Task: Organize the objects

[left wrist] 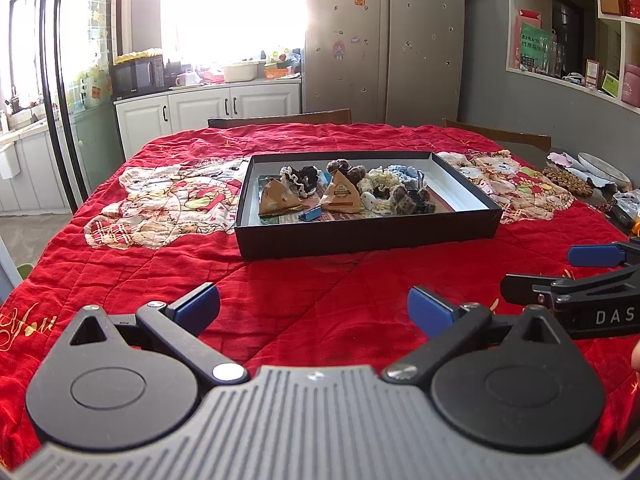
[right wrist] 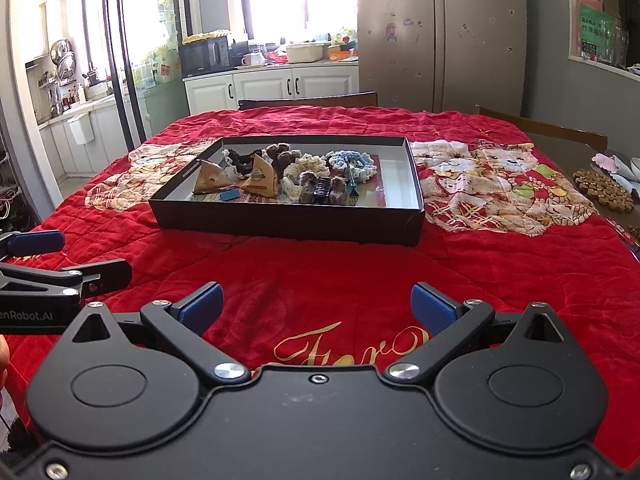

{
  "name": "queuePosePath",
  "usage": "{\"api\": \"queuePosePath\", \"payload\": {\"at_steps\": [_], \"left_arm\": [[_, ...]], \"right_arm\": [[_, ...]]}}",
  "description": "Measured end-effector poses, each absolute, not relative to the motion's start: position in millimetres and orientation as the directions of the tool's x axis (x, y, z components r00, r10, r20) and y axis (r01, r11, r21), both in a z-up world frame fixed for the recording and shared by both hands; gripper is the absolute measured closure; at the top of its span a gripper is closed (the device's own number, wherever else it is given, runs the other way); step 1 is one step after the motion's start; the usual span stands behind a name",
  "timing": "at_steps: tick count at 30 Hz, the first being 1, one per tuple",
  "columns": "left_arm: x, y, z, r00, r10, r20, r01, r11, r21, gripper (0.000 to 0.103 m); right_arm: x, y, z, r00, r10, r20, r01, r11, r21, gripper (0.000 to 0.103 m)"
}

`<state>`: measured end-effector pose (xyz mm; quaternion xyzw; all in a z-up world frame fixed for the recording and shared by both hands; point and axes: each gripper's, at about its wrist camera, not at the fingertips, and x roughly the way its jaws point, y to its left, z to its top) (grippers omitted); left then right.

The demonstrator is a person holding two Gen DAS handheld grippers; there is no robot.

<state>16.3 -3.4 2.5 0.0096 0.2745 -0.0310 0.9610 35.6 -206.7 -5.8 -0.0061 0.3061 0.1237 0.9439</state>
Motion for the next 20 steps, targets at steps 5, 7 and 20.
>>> {"api": "queuePosePath", "payload": {"at_steps": [5,7,20], "left_arm": [[17.1,-3.3,1.3,0.84,-0.057,-0.54,0.065,0.998,-0.003,0.0],[17.6,-3.2,0.6,0.836,-0.055,-0.546,0.063,0.998,-0.004,0.0],[17.8,-4.6,-3.2,0.835,-0.07,-0.546,0.08,0.997,-0.006,0.0]], "right_arm": [[36.5,-207.0,-6.5,0.779,0.228,-0.585,-0.236,0.97,0.063,0.002],[36.7,-206.9,-6.2,0.778,0.228,-0.585,-0.236,0.97,0.063,0.002],[40.9,-207.3,-11.7,0.767,0.229,-0.599,-0.238,0.969,0.066,0.002]]}}
